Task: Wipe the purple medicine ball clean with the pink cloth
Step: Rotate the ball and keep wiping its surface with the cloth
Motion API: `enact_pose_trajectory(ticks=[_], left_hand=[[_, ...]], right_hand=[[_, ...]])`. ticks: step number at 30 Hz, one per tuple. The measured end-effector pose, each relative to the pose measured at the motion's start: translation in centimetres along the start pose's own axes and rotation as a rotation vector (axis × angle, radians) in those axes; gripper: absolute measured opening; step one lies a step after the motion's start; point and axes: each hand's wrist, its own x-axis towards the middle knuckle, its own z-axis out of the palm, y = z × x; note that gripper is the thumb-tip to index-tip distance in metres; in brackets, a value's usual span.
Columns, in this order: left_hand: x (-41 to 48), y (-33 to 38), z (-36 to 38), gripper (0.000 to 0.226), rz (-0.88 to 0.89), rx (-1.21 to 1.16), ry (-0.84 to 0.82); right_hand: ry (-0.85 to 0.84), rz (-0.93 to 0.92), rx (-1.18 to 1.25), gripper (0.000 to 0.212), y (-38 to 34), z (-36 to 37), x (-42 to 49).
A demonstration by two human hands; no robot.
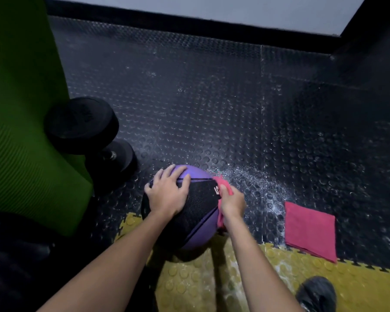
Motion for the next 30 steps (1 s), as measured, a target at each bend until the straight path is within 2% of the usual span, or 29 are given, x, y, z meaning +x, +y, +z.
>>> enact_pose_trajectory(ticks=[2, 4, 6, 7, 9, 11, 12, 14, 18, 21, 23, 27, 28, 30], left_hand=[[0.1, 0.2, 0.1, 0.038, 0.004, 0.017, -0.004], [0.1, -0.1, 0.1, 0.038, 0.007, 0.023, 0.006], [-0.1, -0.8, -0.1, 0.039, 0.014, -0.004, 0.015], [-0.2, -1.1, -0.2, 0.042, 0.017, -0.023, 0.016], [-0.2, -1.8, -0.4, 0.052, 0.017, -0.051, 0.031], [-0.3, -2.1, -0.5, 0.048, 0.005, -0.063, 0.037], [-0.4, -2.3, -0.4, 0.043, 0.006, -0.060, 0.044], [-0.4, -2.4, -0.4, 0.043, 0.002, -0.061, 0.051], [-0.6, -2.6, -0.6, 0.057, -0.004, -0.091, 0.073], [-1.1, -2.9, -0.6, 0.057, 0.018, -0.095, 0.080], [-1.2, -2.5, -0.4, 0.058, 0.019, -0.067, 0.077], [-1.0, -1.1, 0.0, 0.050, 0.009, -0.010, 0.040], [-1.0, -1.0, 0.1, 0.044, 0.009, 0.007, 0.036], [-0.9, -0.9, 0.2, 0.040, 0.006, 0.018, 0.031]], right_hand=[[0.078, -0.132, -0.060, 0.025, 0.5, 0.5, -2.1], [0.150, -0.423, -0.064, 0.024, 1.3, 1.4, -5.7], [0.120, -0.648, -0.096, 0.024, 2.4, 1.7, -7.5], [0.093, -0.689, -0.090, 0.024, 2.8, 1.5, -6.9], [0.044, -0.501, -0.007, 0.022, 3.1, 1.0, -4.4], [-0.006, -0.114, 0.077, 0.029, 2.7, 0.2, -1.6], [-0.038, -0.006, 0.089, 0.031, 2.5, 0.0, -0.9], [-0.048, -0.033, 0.055, 0.030, 1.6, 0.1, -1.5], [0.060, -0.530, -0.113, 0.027, 0.9, 1.9, -7.2], [0.020, -0.711, -0.167, 0.027, 1.8, 1.8, -6.7], [0.018, -0.637, -0.119, 0.023, 1.9, 1.1, -4.5], [-0.010, -0.089, -0.025, 0.031, 0.7, 0.0, -0.1], [-0.008, -0.049, -0.040, 0.030, 0.6, 0.0, 0.0], [0.038, -0.125, -0.091, 0.027, 0.7, 0.4, -1.5]])
